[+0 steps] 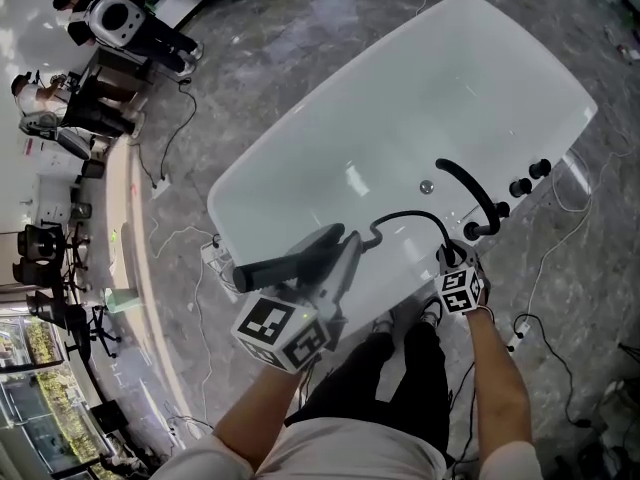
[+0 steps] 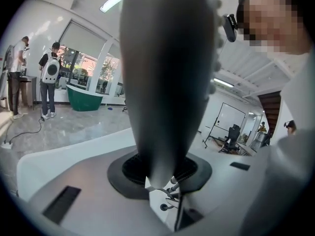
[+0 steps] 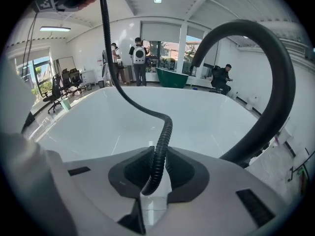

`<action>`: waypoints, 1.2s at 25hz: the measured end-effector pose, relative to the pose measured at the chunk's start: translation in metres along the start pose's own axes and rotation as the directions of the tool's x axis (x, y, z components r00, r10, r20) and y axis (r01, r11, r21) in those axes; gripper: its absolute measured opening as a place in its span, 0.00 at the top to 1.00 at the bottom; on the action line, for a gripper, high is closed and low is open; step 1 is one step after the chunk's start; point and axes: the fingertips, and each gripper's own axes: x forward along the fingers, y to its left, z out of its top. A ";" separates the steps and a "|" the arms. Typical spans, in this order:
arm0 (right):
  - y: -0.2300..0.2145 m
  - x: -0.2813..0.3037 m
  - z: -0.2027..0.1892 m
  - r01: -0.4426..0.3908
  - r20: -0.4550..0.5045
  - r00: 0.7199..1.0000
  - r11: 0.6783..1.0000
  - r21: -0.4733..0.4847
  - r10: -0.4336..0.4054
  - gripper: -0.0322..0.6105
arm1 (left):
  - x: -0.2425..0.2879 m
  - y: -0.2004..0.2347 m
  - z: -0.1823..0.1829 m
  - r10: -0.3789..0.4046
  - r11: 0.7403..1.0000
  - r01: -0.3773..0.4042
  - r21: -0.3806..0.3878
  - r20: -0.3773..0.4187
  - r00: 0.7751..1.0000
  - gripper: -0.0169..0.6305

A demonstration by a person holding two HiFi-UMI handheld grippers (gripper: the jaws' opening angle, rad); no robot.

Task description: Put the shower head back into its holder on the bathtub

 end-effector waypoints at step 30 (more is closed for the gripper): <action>0.028 -0.135 -0.052 0.072 0.038 0.993 0.852 0.519 -0.107 0.75 | -0.047 -0.119 0.015 -0.355 0.913 0.378 0.155 -0.154 0.922 0.82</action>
